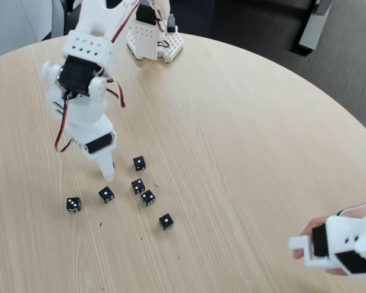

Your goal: Pick up the dice with number 6

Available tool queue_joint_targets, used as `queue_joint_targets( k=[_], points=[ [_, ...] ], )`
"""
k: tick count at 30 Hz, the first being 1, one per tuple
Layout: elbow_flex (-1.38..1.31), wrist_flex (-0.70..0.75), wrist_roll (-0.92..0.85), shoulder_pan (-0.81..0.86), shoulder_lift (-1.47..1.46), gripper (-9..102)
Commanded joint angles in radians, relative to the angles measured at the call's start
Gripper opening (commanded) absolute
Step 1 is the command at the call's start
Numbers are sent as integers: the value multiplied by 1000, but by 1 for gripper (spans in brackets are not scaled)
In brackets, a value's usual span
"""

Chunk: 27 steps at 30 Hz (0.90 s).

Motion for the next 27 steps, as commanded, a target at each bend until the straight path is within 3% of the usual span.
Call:
queue_joint_targets(
  k=[1,27],
  points=[
    [-26,-5,6,-2,8,25],
    [-32,-5,28,-86,-49,20]
  ],
)
